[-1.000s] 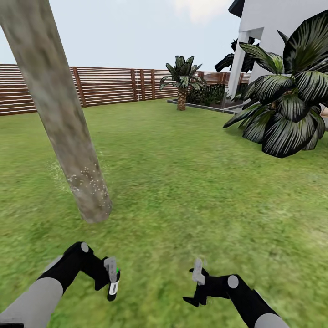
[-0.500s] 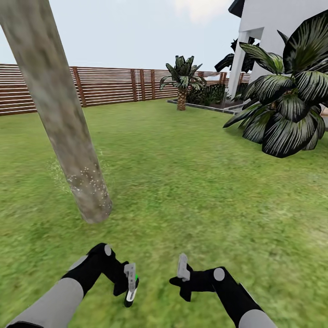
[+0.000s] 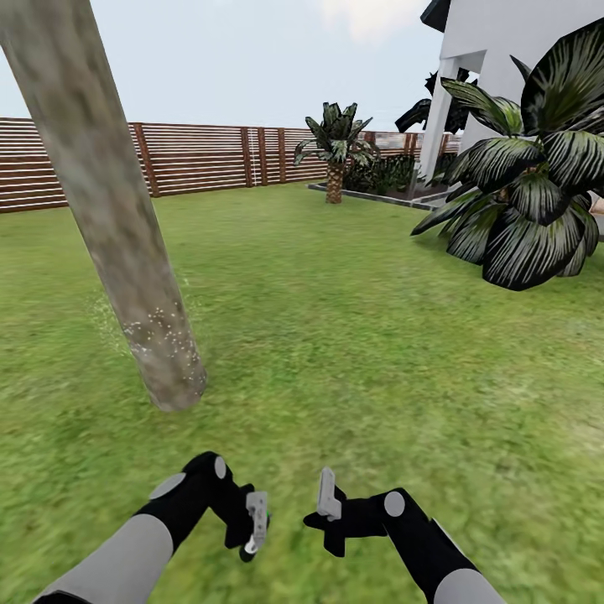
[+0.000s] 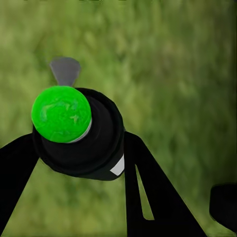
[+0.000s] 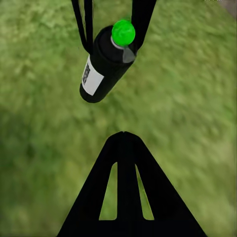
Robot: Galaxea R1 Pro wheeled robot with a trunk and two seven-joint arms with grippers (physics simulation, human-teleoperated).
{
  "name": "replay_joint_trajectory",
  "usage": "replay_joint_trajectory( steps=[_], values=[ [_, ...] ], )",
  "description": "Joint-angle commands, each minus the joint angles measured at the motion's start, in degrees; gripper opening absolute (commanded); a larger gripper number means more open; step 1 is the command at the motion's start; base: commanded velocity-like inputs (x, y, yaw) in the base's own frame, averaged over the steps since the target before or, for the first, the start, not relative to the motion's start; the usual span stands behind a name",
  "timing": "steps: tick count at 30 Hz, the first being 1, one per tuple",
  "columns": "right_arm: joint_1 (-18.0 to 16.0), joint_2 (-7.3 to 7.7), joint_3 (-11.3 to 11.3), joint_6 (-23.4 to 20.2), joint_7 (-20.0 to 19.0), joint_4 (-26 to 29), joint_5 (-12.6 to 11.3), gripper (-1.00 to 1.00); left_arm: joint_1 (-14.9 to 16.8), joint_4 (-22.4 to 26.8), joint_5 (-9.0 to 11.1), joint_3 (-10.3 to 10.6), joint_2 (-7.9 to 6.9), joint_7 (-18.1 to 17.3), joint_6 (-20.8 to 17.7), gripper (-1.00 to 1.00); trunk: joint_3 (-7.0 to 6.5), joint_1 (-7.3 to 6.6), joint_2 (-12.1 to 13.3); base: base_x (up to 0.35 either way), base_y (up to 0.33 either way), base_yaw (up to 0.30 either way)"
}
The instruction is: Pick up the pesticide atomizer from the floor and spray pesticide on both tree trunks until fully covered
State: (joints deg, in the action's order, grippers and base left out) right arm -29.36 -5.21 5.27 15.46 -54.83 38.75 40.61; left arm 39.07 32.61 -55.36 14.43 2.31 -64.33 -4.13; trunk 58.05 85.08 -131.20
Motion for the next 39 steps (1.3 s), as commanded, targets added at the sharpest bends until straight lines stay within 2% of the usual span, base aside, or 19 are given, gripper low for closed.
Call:
replay_joint_trajectory(
  steps=[1, 9, 12, 14, 21, 25, 28, 33, 36, 39],
  values=[
    [0.00, 0.02, 0.00, 0.01, 0.04, 0.00, 0.00, -1.00, -0.03, 0.00, -0.02, 0.09, 0.24, -0.01, 0.00, -1.00, 0.00, 0.00, 0.00, 0.000, 0.000, 0.000],
    [0.00, -0.06, 0.00, 0.01, 0.07, 0.34, 0.00, -1.00, -0.24, -0.26, -0.10, 0.51, 1.27, -0.15, 0.15, -1.00, 0.00, 0.00, 0.00, 0.000, 0.000, 0.000],
    [0.00, -0.06, 0.00, 0.01, 0.07, 0.35, 0.00, -1.00, -0.30, -1.41, -0.04, 3.58, 1.22, -0.13, 0.17, -1.00, 0.00, 0.00, 0.00, 0.000, 0.000, 0.000],
    [0.00, -0.06, 0.00, 0.01, 0.07, 0.36, 0.00, -1.00, -0.31, -1.68, 0.23, 4.57, 1.21, -0.10, 0.17, -1.00, 0.00, 0.00, 0.00, 0.000, 0.000, 0.000],
    [0.00, -0.06, 0.00, 0.01, 0.07, 0.36, 0.00, -1.00, -0.23, -1.76, 1.11, 4.41, 1.30, -0.01, 0.09, -1.00, 0.00, 0.00, 0.00, 0.000, 0.000, 0.000],
    [0.00, -0.06, 0.00, 0.01, 0.07, 0.43, 0.00, -1.00, -0.23, -1.74, 3.76, 4.38, 1.38, 0.26, 0.08, -1.00, 0.00, 0.00, 0.00, 0.000, 0.000, 0.000],
    [0.00, -0.06, -0.01, -0.02, 0.07, 1.00, -0.07, -1.00, -0.24, -1.80, 4.14, 4.30, 1.55, 1.89, 0.08, -1.00, 0.00, 0.00, 0.00, 0.000, 0.000, 0.000],
    [0.00, -0.71, 0.00, -0.08, 0.07, 2.29, -0.17, -1.00, -0.31, -2.07, 4.66, 4.20, 2.09, 2.36, 0.08, -1.00, 0.00, 0.00, 0.00, 0.000, 0.000, 0.000],
    [0.00, -0.83, 0.00, -0.08, 0.07, 2.79, -0.18, -1.00, -0.31, -2.84, 8.08, 4.26, 2.09, 2.77, 0.22, -1.00, 0.00, 0.00, 0.00, 0.000, 0.000, 0.000],
    [0.00, -0.85, 0.00, -0.08, 0.07, 2.89, -0.18, -1.00, -0.31, -3.01, 9.07, 4.35, 2.09, 3.50, 1.58, -1.00, 0.00, 0.00, 0.00, 0.000, 0.000, 0.000]
  ],
)
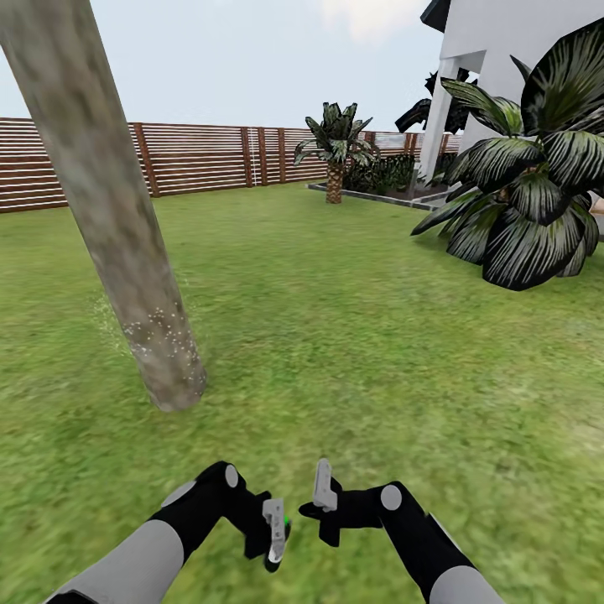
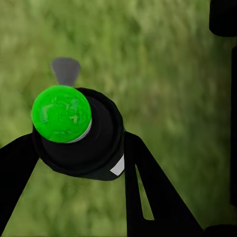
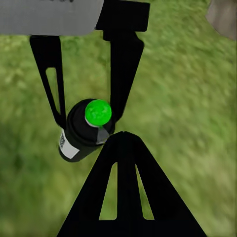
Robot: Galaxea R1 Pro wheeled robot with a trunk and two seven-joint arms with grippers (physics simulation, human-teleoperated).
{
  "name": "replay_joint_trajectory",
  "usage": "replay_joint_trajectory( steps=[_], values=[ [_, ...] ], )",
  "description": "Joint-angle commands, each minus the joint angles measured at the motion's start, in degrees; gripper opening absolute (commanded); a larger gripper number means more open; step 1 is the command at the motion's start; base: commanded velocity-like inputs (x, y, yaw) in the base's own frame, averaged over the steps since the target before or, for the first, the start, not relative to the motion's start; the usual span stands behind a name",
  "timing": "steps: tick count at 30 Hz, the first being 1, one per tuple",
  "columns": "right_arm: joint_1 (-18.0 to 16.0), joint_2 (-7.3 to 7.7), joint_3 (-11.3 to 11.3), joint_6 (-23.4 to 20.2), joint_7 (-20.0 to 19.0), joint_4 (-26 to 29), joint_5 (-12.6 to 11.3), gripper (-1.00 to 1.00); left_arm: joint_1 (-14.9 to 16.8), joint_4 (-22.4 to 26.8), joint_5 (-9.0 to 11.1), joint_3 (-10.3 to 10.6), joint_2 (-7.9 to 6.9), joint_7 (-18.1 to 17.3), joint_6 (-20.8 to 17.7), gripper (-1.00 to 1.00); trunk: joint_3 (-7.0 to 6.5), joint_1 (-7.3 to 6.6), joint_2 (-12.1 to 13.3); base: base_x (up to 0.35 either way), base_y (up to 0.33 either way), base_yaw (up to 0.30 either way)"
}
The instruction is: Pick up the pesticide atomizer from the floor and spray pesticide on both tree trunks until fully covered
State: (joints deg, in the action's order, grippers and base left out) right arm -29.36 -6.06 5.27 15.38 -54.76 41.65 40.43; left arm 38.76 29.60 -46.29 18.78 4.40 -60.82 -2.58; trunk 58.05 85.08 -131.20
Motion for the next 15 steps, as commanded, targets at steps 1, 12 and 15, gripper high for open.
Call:
replay_joint_trajectory(
  steps=[1, 12, 15],
  values=[
    [0.00, 0.00, 0.00, 0.00, 0.00, 0.01, 0.00, -1.00, 0.00, -0.03, 0.11, -0.03, 0.00, 0.04, 0.81, -1.00, 0.00, 0.00, 0.00, 0.000, 0.000, 0.000],
    [0.00, 0.00, 0.00, 0.00, 0.00, -0.08, 0.00, -1.00, 0.04, -0.07, 2.58, -0.38, -0.09, 0.09, 1.97, -1.00, 0.00, 0.00, 0.00, 0.000, 0.000, 0.000],
    [0.00, 0.00, 0.00, 0.00, 0.00, -0.08, 0.00, -1.00, 0.02, -0.07, 3.07, -0.42, -0.09, 0.10, 1.97, -1.00, 0.00, 0.00, 0.00, 0.000, 0.000, 0.000]
  ],
)
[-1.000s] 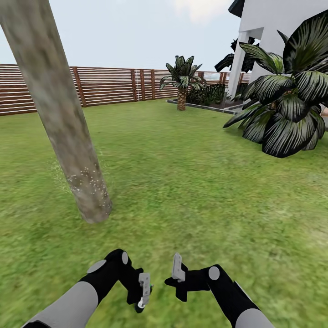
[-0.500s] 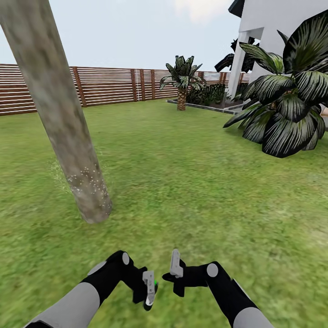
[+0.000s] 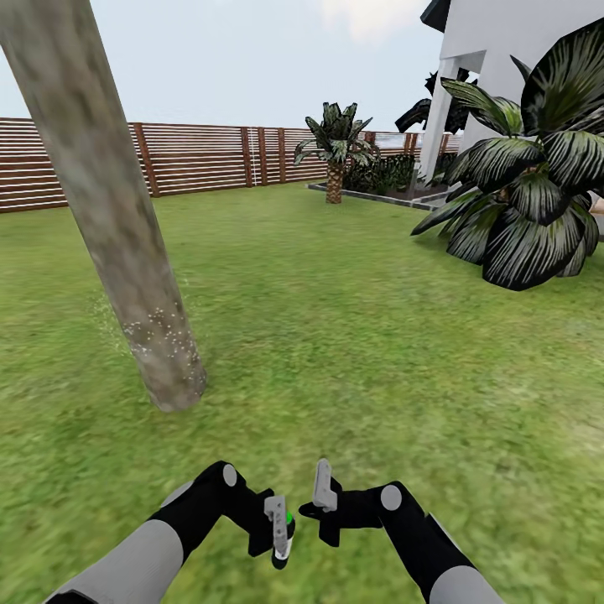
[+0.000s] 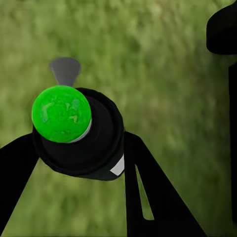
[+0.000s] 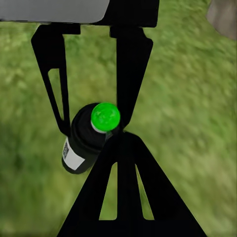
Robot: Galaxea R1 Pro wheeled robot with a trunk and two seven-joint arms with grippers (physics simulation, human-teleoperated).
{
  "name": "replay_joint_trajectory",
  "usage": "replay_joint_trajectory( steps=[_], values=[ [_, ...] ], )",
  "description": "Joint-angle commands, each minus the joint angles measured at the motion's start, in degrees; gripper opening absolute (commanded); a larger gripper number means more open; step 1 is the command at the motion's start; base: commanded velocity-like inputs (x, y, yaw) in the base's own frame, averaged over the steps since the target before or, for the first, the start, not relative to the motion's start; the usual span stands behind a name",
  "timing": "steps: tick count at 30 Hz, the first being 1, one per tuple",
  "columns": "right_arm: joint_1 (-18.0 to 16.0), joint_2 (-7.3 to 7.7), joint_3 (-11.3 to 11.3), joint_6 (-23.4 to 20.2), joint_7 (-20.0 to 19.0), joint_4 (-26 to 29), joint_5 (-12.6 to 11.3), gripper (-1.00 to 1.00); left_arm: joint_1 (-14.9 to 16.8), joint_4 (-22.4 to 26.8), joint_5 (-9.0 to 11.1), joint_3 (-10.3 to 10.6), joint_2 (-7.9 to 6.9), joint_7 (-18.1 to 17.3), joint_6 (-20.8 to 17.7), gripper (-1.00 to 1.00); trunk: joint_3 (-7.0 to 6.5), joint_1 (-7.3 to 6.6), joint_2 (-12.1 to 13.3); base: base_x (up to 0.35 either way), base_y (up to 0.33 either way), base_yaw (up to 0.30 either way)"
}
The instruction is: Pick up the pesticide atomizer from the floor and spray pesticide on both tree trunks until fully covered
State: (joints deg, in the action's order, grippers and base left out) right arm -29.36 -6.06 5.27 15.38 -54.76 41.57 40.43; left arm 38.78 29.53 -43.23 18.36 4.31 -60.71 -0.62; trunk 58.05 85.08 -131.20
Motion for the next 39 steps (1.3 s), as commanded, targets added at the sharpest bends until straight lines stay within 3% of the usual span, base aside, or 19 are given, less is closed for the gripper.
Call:
replay_joint_trajectory(
  steps=[1, 4, 20, 22, 24, 35, 37, 39],
  values=[
    [0.00, 0.00, 0.00, 0.00, 0.00, 0.00, 0.00, -1.00, 0.01, 0.00, 0.72, 0.01, 0.00, -0.01, 0.00, -1.00, 0.00, 0.00, 0.00, 0.000, 0.000, 0.000],
    [0.00, 0.00, 0.00, 0.00, 0.00, 0.00, 0.00, -1.00, 0.02, 0.00, 2.01, 0.01, 0.00, -0.02, 0.58, -1.00, 0.00, 0.00, 0.00, 0.000, 0.000, 0.000],
    [0.00, 0.00, 0.00, 0.00, 0.00, 0.00, 0.00, -1.00, 0.04, 0.00, 2.53, -0.09, 0.00, 0.05, 0.72, -1.00, 0.00, 0.00, 0.00, 0.000, 0.000, 0.000],
    [0.00, 0.00, 0.00, 0.00, 0.00, 0.00, 0.00, -1.00, 0.04, 0.00, 4.53, -0.08, 0.00, -0.01, 0.78, -1.00, 0.00, 0.00, 0.00, 0.000, 0.000, 0.000],
    [0.00, 0.00, 0.00, 0.00, 0.00, 0.00, 0.00, -1.00, 0.05, 0.00, 5.04, -0.07, 0.00, 0.00, 0.79, -1.00, 0.00, 0.00, 0.00, 0.000, 0.000, 0.000],
    [0.00, 0.00, 0.00, 0.00, 0.00, -0.01, 0.00, -1.00, 0.05, -0.04, 5.13, -0.08, -0.10, 0.06, 0.79, -1.00, 0.00, 0.00, 0.00, 0.000, 0.000, 0.000],
    [0.00, 0.00, 0.00, 0.00, 0.00, 0.00, 0.00, -1.00, 0.06, -0.14, 4.92, 0.08, -0.54, 1.01, 0.79, -1.00, 0.00, 0.00, 0.00, 0.000, 0.000, 0.000],
    [0.00, 0.00, 0.00, 0.00, 0.00, -0.02, 0.00, -1.00, 0.05, -1.59, 4.50, 0.25, -2.21, 2.54, 0.79, -1.00, 0.00, 0.00, 0.00, 0.000, 0.000, 0.000]
  ],
)
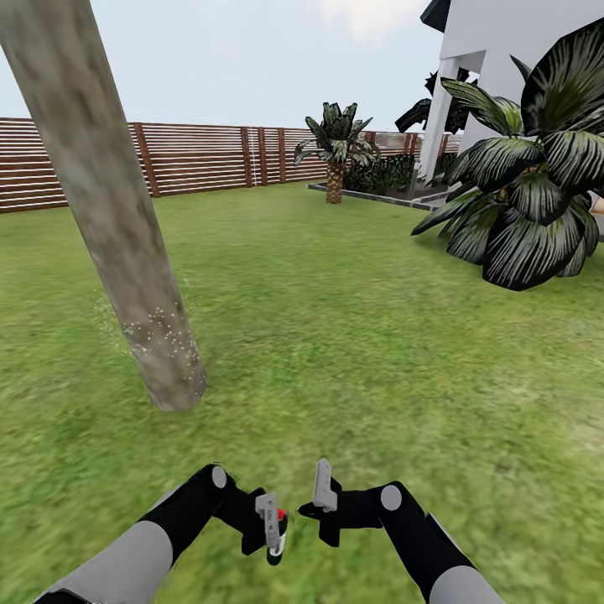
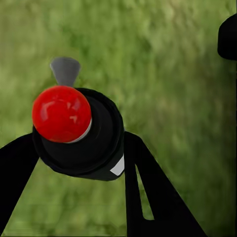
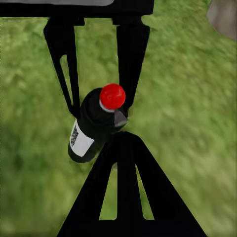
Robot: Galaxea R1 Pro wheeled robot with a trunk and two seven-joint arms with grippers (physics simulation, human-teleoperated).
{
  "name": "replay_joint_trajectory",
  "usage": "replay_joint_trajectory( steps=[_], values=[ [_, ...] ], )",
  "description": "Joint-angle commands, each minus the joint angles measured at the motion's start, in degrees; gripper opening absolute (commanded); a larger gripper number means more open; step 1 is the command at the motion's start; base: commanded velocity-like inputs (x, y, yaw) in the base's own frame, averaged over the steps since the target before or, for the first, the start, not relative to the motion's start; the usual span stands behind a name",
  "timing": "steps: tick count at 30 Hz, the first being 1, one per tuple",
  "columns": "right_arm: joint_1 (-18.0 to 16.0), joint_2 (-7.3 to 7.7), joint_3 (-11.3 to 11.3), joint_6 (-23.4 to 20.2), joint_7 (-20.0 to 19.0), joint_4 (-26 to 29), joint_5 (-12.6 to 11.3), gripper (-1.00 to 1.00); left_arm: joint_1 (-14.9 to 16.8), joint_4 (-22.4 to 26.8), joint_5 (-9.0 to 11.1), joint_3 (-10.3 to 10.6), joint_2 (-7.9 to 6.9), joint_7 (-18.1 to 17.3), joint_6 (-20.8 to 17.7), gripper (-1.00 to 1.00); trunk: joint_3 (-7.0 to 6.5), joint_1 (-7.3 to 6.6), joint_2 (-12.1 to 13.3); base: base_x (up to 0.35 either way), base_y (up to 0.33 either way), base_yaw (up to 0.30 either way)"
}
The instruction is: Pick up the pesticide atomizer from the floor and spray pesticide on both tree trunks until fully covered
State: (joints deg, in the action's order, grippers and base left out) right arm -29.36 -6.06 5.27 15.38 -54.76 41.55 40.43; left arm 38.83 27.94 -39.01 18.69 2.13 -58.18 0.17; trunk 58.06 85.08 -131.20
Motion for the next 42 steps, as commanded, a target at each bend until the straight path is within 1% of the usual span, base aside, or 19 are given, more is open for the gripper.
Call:
replay_joint_trajectory(
  steps=[1, 5, 7, 8, 11, 13, 15, 17, 18, 19, 22, 23, 24, 25, 27, 28, 36, 39, 42],
  values=[
    [0.00, 0.00, 0.00, 0.00, -0.04, -0.02, 0.00, -1.00, 0.01, -0.95, 0.11, -0.02, -1.25, 0.41, 0.01, -1.00, 0.00, 0.00, 0.00, 0.000, 0.000, 0.000],
    [0.00, 0.06, 0.00, 0.00, -0.09, -0.13, 0.02, -1.00, -0.03, -1.68, 0.04, 0.38, -6.21, 0.67, 0.02, -1.00, 0.00, 0.00, 0.00, 0.000, 0.000, 0.000],
    [0.00, 0.10, 0.00, 0.00, -0.09, -0.35, 0.11, -1.00, -0.06, -1.77, 0.25, 0.36, -10.04, 0.69, 0.08, -1.00, 0.00, 0.00, 0.00, 0.000, 0.000, 0.000],
    [0.00, 0.21, 0.00, 0.05, -0.09, -0.44, 0.10, 1.00, -0.11, -2.14, 0.51, 0.28, -11.82, 0.70, 0.09, -1.00, 0.00, 0.00, 0.00, 0.000, 0.000, 0.000],
    [0.00, 0.61, -0.26, 0.16, 0.04, -0.63, 0.15, 1.00, -0.15, -6.16, 0.77, -0.09, -15.29, 0.83, 2.67, -1.00, 0.00, 0.00, 0.00, 0.000, 0.000, 0.000],
    [0.00, 0.73, -0.48, 0.17, 0.24, -0.66, 0.17, 1.00, -0.15, -9.19, 1.30, -0.66, -16.24, 2.00, 5.79, -1.00, 0.00, 0.00, 0.00, 0.000, 0.000, 0.000],
    [0.10, 1.67, -0.58, 0.19, 2.23, -1.55, 0.17, 1.00, -0.15, -13.26, 4.35, -2.62, -16.87, 5.82, 7.43, -1.00, 0.00, 0.00, 0.00, 0.000, 0.000, 0.000],
    [0.23, 3.04, -0.63, 0.25, 11.58, -6.45, 0.16, 1.00, -0.24, -16.82, 10.49, -4.32, -16.78, 12.70, 7.95, -1.00, 0.00, 0.00, 0.00, 0.000, 0.000, 0.000],
    [0.29, 3.55, -0.70, 0.26, 17.81, -10.04, 0.11, 1.00, -0.57, -18.08, 14.76, -4.67, -16.56, 16.47, 8.01, -1.00, 0.00, 0.00, 0.00, 0.000, 0.000, 0.000],
    [0.37, 4.17, -0.76, 0.35, 31.77, -18.68, -0.48, 1.00, -2.40, -20.09, 26.12, -4.94, -16.32, 23.36, 8.50, -1.00, 0.00, 0.00, 0.00, 0.000, 0.000, 0.000],
    [0.43, 4.37, -0.69, 4.80, 59.21, -35.51, -3.25, 1.00, -9.09, -21.12, 47.70, -4.98, -16.34, 35.62, 16.51, -1.00, 0.00, 0.00, 0.00, 0.000, 0.000, 0.000],
    [0.76, 4.40, -0.70, 9.06, 67.07, -38.01, -3.72, 1.00, -12.14, -21.20, 52.98, -4.98, -16.34, 41.25, 20.66, -1.00, 0.00, 0.00, 0.00, 0.000, 0.000, 0.000],
    [1.80, 4.44, -0.74, 12.33, 72.08, -38.84, -4.28, 1.00, -14.20, -21.25, 55.77, -4.98, -16.28, 45.32, 24.07, -1.00, 0.00, 0.00, 0.00, 0.000, 0.000, 0.000],
    [3.66, 4.45, -0.77, 16.87, 77.68, -39.31, -6.71, 1.00, -16.40, -21.28, 58.00, -4.98, -16.25, 49.79, 28.21, -1.00, 0.00, 0.00, 0.00, 0.000, 0.000, 0.000],
    [5.21, 4.05, -0.53, 22.24, 83.71, -39.34, -13.54, 1.00, -18.33, -21.38, 59.38, -4.98, -16.27, 55.13, 31.83, -1.00, 0.00, 0.00, 0.00, 0.000, 0.000, 0.000],
    [5.41, 3.96, -0.32, 23.05, 84.47, -39.30, -14.85, 1.00, -18.60, -21.41, 59.56, -4.98, -16.26, 56.06, 32.25, -1.00, 0.00, 0.00, 0.00, 0.000, 0.000, 0.000],
    [5.70, 4.29, -0.24, 23.94, 85.51, -39.73, -16.70, 1.00, -18.92, -24.26, 59.99, -4.96, -15.49, 57.07, 32.64, -1.00, 0.00, 0.00, 0.00, 0.000, 0.000, 0.000],
    [5.71, 4.08, -0.40, 23.91, 85.52, -39.84, -16.93, 1.00, -18.94, -25.16, 62.18, -4.98, -15.49, 57.09, 32.91, -1.00, 0.00, 0.00, 0.00, 0.000, 0.000, 0.000],
    [5.79, 3.88, -0.49, 23.91, 85.52, -39.88, -18.19, 1.00, -18.94, -25.29, 62.76, -4.98, -15.48, 57.10, 32.88, -1.00, 0.00, 0.00, 0.00, 0.000, 0.000, 0.069]
  ],
)
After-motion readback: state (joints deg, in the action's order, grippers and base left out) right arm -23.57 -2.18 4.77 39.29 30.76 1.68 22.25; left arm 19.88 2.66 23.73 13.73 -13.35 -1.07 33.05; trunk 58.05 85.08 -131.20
